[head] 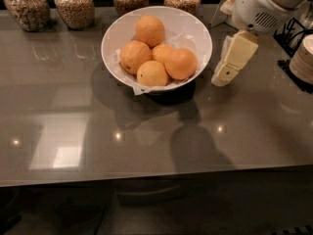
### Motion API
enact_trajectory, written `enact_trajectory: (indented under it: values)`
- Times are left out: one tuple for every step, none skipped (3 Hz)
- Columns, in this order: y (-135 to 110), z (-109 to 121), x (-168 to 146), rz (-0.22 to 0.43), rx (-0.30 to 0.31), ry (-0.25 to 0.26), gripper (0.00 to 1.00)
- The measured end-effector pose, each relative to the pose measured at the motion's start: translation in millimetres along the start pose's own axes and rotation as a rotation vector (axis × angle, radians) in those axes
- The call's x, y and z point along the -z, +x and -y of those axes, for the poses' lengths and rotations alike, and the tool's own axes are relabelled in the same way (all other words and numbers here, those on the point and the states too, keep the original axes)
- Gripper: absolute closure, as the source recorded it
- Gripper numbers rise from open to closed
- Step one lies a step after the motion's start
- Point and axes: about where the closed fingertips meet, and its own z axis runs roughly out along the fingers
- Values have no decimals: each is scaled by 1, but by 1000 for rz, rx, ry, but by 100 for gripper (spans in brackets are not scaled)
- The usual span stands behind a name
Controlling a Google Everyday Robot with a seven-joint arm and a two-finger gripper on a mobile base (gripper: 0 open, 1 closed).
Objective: Pick orange from white bowl
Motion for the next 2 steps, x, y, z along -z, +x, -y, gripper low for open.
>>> enact_trajectory:
  values:
    - [-20, 15, -20, 42, 5, -12, 19]
    - [-33, 24, -37, 66, 20, -26, 42]
